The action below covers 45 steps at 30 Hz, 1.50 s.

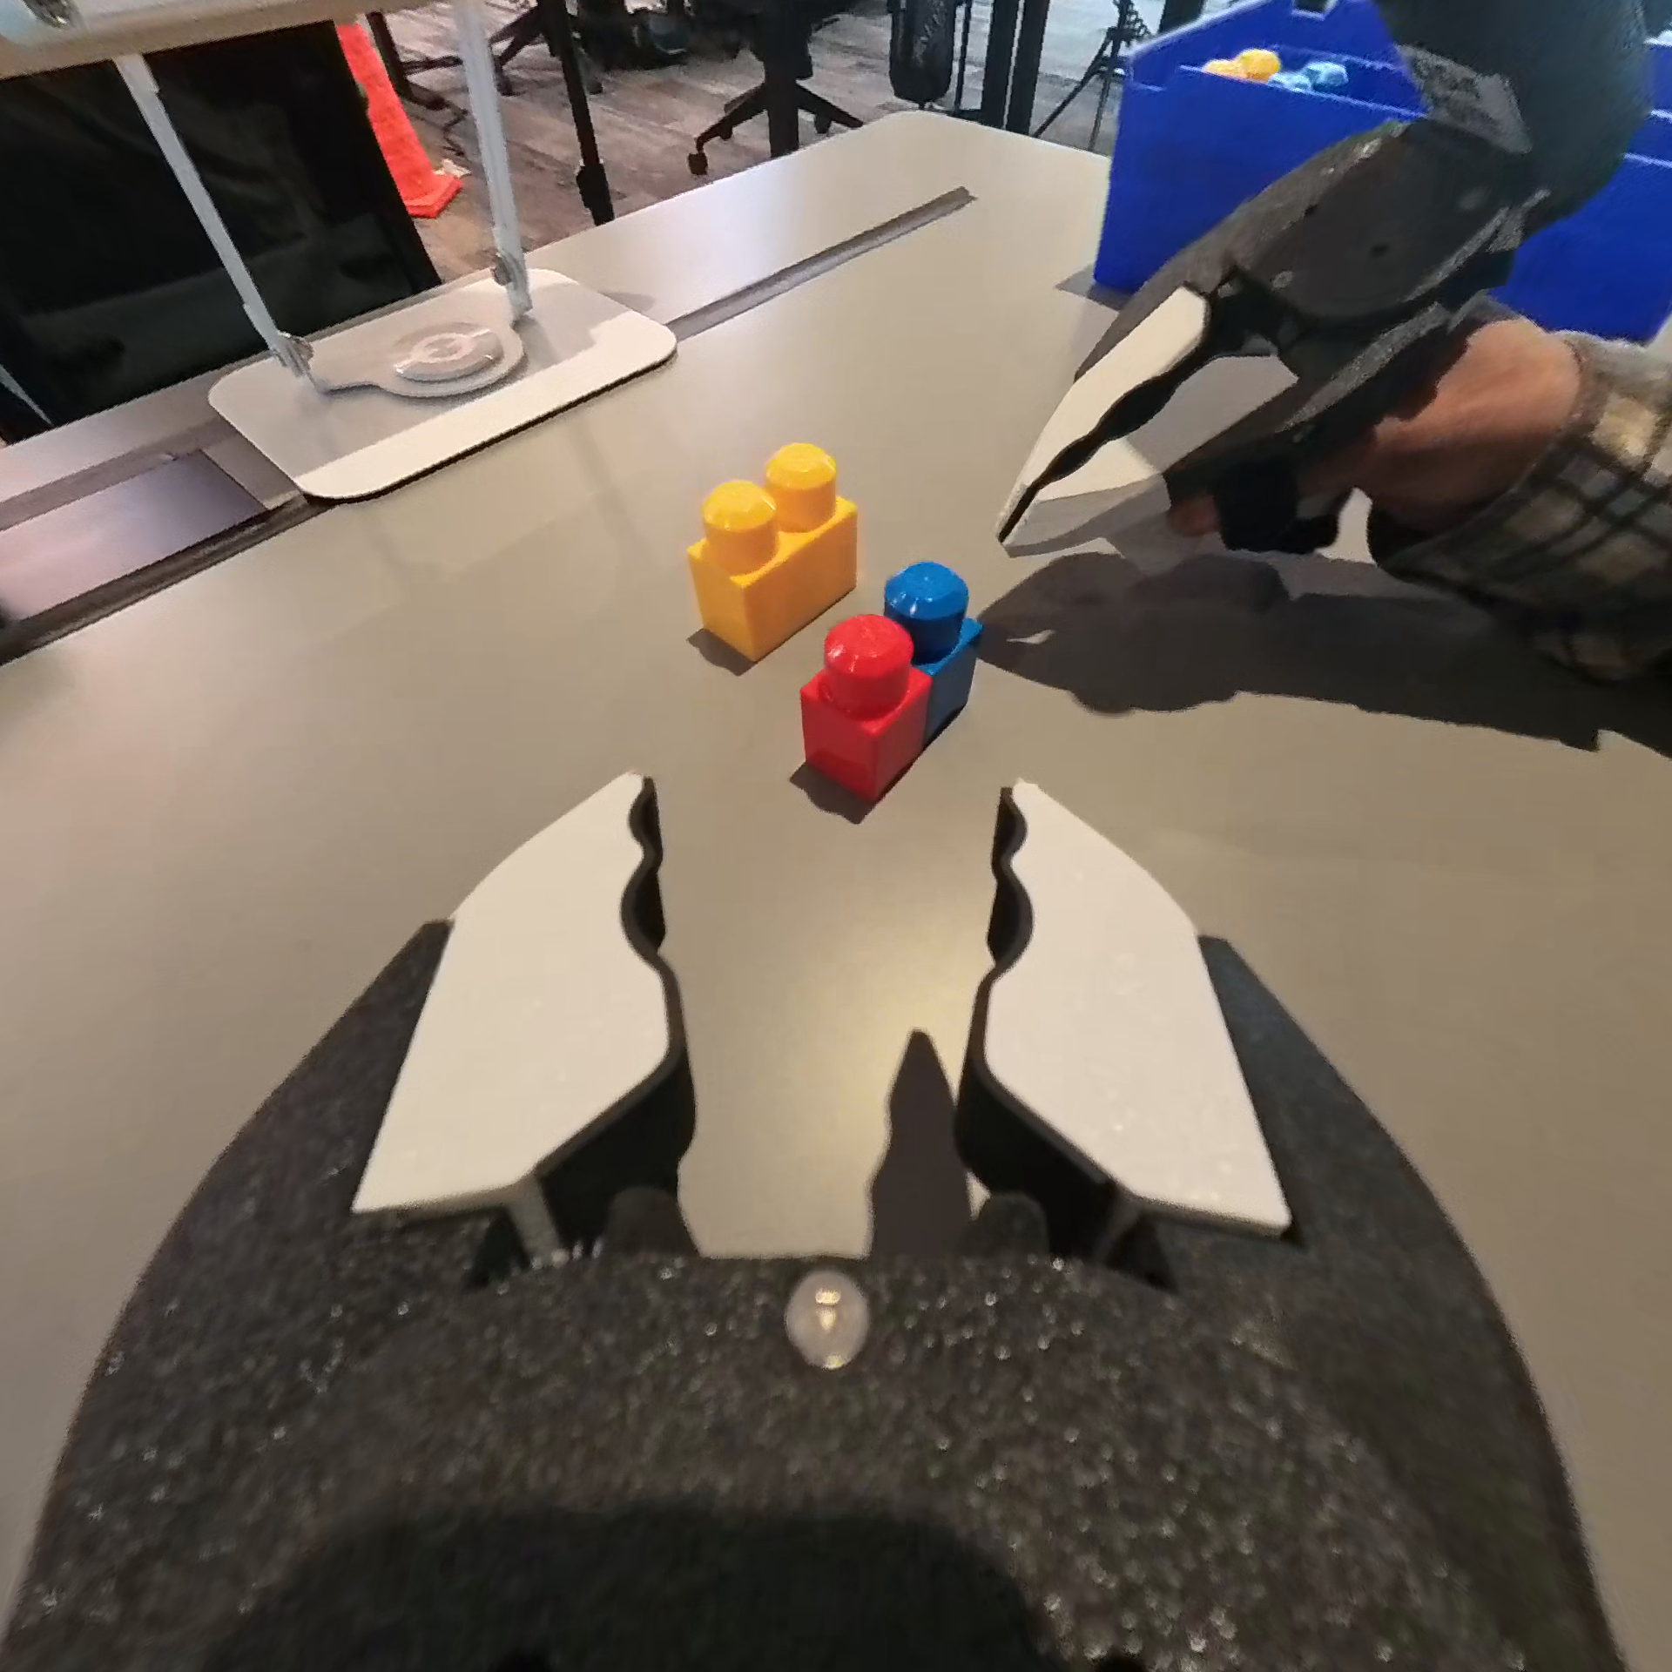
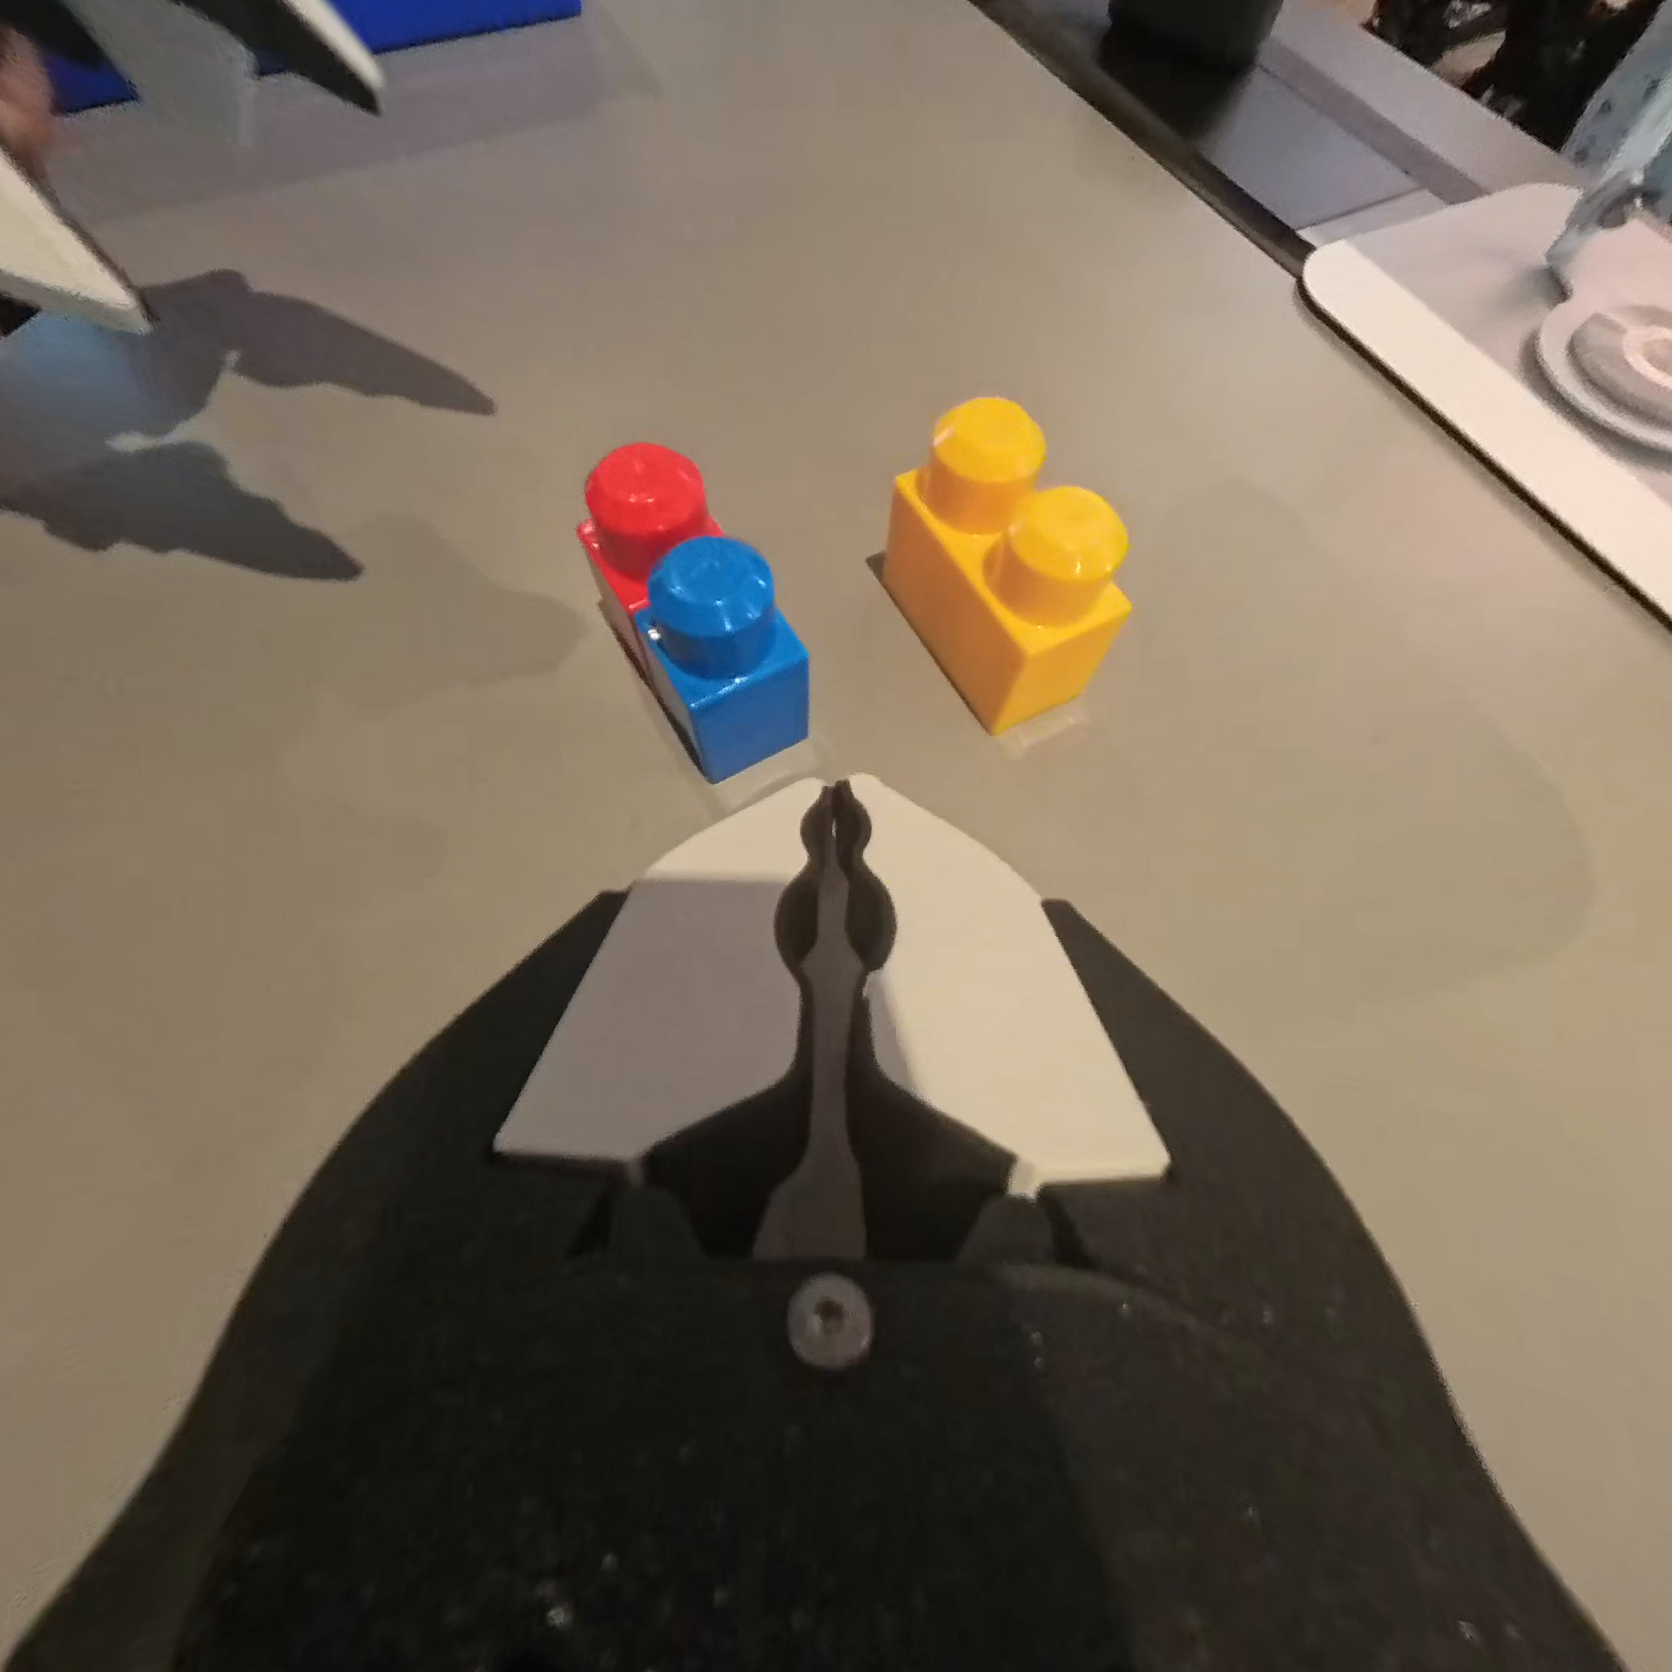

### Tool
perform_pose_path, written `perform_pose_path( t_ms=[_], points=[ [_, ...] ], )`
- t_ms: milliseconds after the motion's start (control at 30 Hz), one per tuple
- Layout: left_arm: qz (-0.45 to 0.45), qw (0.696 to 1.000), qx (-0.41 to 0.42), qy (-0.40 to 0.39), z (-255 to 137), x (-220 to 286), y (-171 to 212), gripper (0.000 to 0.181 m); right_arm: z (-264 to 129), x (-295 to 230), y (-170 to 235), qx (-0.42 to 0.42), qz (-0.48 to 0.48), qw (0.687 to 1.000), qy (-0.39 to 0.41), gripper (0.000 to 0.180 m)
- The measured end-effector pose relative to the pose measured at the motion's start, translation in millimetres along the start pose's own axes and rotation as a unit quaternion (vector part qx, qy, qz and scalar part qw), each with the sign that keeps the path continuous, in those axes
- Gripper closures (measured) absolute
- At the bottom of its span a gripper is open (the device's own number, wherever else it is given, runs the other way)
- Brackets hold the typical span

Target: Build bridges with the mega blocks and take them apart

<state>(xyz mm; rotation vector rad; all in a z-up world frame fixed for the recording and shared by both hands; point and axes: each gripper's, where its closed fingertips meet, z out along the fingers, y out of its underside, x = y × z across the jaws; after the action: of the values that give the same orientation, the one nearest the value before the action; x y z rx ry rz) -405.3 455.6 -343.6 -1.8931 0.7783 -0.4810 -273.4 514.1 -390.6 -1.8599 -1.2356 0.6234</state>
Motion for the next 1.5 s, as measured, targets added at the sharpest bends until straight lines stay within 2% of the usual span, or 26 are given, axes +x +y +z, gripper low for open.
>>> perform_pose_path(
  t_ms=[33, 200, 333, 433, 600, 767, 1133, 1200, 1500],
  points=[
    [0.007, 1.000, -0.001, 0.007, 1.7, -1.4, -1.5, 0.110, -0.6, -1.0, -1.0, 0.003, -0.016, 1.000, -0.013, 0.180],
    [0.057, 0.997, 0.015, 0.049, 9.0, -21.1, -21.9, 0.112, -0.7, -7.5, -16.0, 0.054, -0.092, 0.990, -0.094, 0.132],
    [0.085, 0.994, 0.038, 0.055, 11.9, -43.5, -32.5, 0.113, 11.7, -7.8, -16.3, 0.031, -0.113, 0.984, -0.132, 0.115],
    [0.075, 0.993, 0.081, 0.037, 10.2, -56.1, -33.3, 0.114, 23.8, -14.9, -16.7, 0.005, -0.124, 0.979, -0.164, 0.109],
    [0.048, 0.991, 0.119, 0.024, -1.4, -66.6, -33.0, 0.119, 43.8, -32.2, -17.2, -0.043, -0.142, 0.969, -0.196, 0.109],
    [0.042, 0.990, 0.133, 0.012, -9.5, -74.6, -35.0, 0.120, 60.5, -35.4, -16.0, -0.045, -0.139, 0.973, -0.180, 0.110],
    [0.053, 0.991, 0.126, 0.012, -7.7, -71.6, -33.7, 0.120, 71.3, -40.1, -9.1, -0.071, -0.130, 0.971, -0.189, 0.122],
    [0.054, 0.991, 0.124, 0.011, -7.1, -71.4, -33.2, 0.120, 72.0, -43.0, -9.3, -0.072, -0.131, 0.969, -0.199, 0.138],
    [0.055, 0.991, 0.119, 0.005, -5.3, -74.0, -30.6, 0.120, 72.6, -44.9, -14.8, -0.068, -0.104, 0.976, -0.178, 0.140]
  ],
)
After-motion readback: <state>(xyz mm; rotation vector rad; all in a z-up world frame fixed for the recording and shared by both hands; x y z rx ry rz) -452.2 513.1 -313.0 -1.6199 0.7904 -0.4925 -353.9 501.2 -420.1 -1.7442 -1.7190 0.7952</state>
